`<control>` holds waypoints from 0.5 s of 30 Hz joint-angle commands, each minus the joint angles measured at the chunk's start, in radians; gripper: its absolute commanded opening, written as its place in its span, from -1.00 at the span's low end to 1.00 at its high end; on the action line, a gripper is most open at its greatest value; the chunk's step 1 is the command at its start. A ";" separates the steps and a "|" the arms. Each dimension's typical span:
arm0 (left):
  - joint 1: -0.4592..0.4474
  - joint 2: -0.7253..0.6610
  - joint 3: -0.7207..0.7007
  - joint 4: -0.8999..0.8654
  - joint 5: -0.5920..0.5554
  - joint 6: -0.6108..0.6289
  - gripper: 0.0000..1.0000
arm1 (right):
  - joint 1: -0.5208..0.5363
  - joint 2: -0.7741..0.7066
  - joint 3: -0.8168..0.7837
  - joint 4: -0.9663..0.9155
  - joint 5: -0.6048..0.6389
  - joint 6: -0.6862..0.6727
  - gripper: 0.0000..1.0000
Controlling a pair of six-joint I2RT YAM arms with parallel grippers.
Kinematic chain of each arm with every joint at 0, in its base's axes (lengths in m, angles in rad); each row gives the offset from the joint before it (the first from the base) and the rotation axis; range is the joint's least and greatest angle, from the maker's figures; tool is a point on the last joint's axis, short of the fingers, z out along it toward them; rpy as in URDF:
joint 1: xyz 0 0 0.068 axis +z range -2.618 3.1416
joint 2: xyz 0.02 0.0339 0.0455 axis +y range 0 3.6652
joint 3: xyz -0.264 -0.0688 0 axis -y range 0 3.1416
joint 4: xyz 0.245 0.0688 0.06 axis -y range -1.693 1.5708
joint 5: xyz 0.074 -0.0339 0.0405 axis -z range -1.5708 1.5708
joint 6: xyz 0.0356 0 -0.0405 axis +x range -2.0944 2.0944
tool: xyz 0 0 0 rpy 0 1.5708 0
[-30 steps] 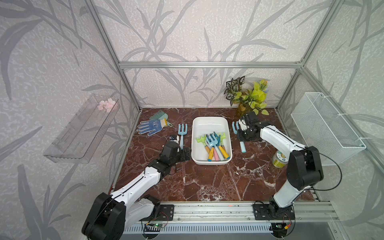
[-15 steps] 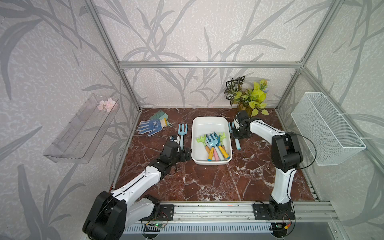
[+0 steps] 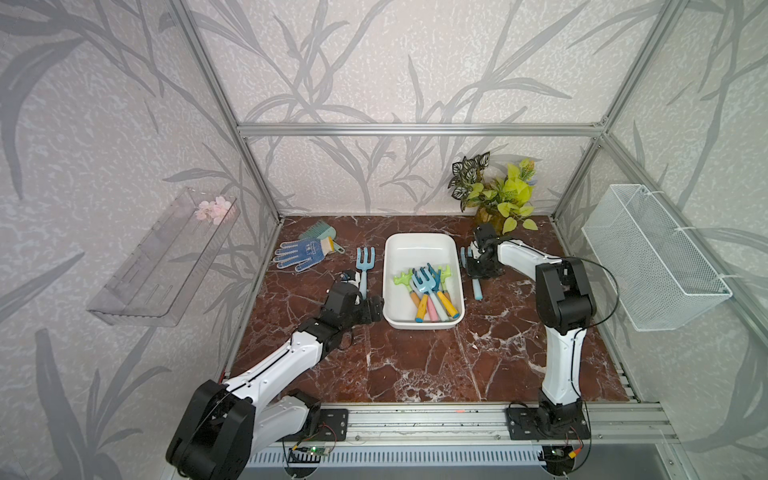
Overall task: Take the hand rake out of the storage box
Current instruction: Place the rake at the center of the board.
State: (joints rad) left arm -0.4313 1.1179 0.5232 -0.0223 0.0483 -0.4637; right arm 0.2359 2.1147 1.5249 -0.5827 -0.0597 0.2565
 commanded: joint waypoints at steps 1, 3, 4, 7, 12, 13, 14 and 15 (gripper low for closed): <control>-0.001 0.006 0.040 -0.001 0.004 0.013 0.99 | -0.009 0.019 0.025 0.015 0.014 -0.006 -0.69; 0.000 0.008 0.041 -0.001 0.003 0.014 0.99 | -0.012 0.024 0.026 0.016 0.015 -0.008 -0.63; -0.001 0.010 0.043 -0.002 0.003 0.015 0.99 | -0.013 0.025 0.026 0.017 0.016 -0.009 -0.59; -0.001 0.014 0.046 -0.003 0.005 0.016 0.99 | -0.015 0.019 0.024 0.021 0.018 -0.011 -0.44; -0.001 0.013 0.046 -0.004 0.007 0.017 0.99 | -0.017 -0.016 0.011 0.019 0.015 -0.016 -0.05; -0.001 0.012 0.046 -0.004 0.007 0.017 0.99 | -0.016 -0.029 0.005 0.018 0.015 -0.017 0.01; -0.001 0.013 0.045 -0.004 0.007 0.017 0.99 | -0.017 -0.044 -0.002 0.017 0.014 -0.017 0.07; -0.001 0.013 0.046 -0.004 0.007 0.016 0.99 | -0.017 -0.057 -0.009 0.017 0.014 -0.019 0.10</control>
State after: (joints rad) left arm -0.4313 1.1275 0.5415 -0.0235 0.0517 -0.4633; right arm 0.2253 2.1120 1.5242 -0.5583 -0.0593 0.2443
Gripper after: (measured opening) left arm 0.993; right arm 0.541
